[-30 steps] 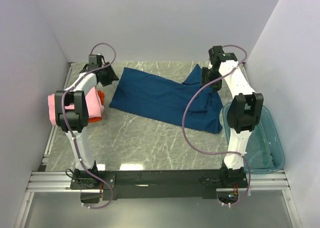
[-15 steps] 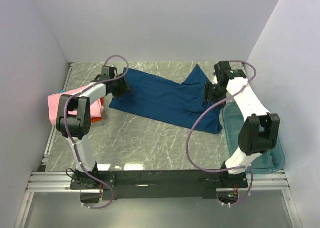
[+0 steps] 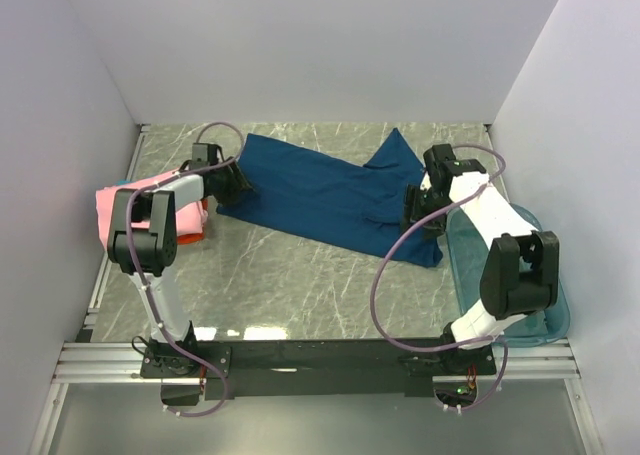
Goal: Fold and stack the t-shirts
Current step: Fold the tshirt
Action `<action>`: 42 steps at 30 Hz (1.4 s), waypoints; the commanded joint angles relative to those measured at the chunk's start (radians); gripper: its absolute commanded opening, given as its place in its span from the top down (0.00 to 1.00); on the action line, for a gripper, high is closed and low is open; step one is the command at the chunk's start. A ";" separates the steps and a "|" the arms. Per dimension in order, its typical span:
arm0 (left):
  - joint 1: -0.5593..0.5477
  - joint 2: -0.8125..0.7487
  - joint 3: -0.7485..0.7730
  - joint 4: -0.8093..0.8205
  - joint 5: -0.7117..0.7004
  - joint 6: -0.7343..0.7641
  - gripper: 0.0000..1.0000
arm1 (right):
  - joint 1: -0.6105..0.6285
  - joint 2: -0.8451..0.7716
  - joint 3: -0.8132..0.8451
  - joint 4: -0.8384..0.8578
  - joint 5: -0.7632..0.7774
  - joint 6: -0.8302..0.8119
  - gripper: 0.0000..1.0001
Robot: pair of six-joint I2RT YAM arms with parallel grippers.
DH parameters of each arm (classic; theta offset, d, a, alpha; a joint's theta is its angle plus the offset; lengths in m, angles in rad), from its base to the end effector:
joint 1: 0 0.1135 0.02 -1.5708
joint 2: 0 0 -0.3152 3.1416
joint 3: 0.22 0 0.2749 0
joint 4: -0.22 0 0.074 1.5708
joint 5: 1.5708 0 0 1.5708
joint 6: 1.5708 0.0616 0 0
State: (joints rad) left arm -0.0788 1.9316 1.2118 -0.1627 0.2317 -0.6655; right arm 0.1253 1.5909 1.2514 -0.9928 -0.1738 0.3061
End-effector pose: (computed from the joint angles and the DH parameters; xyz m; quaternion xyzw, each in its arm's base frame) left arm 0.4551 -0.0501 0.1732 -0.2330 0.9064 -0.2232 0.2726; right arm 0.3272 0.0519 0.2650 0.0790 0.9860 0.1095 0.0973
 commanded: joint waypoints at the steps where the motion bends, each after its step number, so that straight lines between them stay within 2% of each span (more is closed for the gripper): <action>1: 0.037 0.035 0.003 0.011 -0.028 0.038 0.36 | 0.025 -0.074 -0.055 0.013 -0.001 0.013 0.34; 10: 0.051 0.112 0.097 -0.032 -0.066 0.095 0.36 | 0.045 -0.155 -0.217 0.042 0.042 0.036 0.36; 18: 0.066 0.145 0.124 -0.046 -0.094 0.127 0.36 | 0.045 -0.151 -0.207 0.048 0.099 0.041 0.36; 22: 0.067 0.150 0.127 -0.049 -0.100 0.136 0.36 | 0.046 -0.099 -0.214 0.069 0.137 0.034 0.37; 38: 0.074 0.148 0.129 -0.057 -0.094 0.141 0.36 | 0.045 0.067 -0.219 0.141 0.168 0.036 0.58; 42: 0.076 0.155 0.138 -0.057 -0.092 0.147 0.36 | 0.043 0.086 -0.231 0.131 0.197 0.039 0.71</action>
State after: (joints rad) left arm -0.0223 2.0338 1.3457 -0.1543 0.2043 -0.5610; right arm 0.1696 1.6676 1.0260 -0.8696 -0.0231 0.3420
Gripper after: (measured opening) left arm 0.634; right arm 0.317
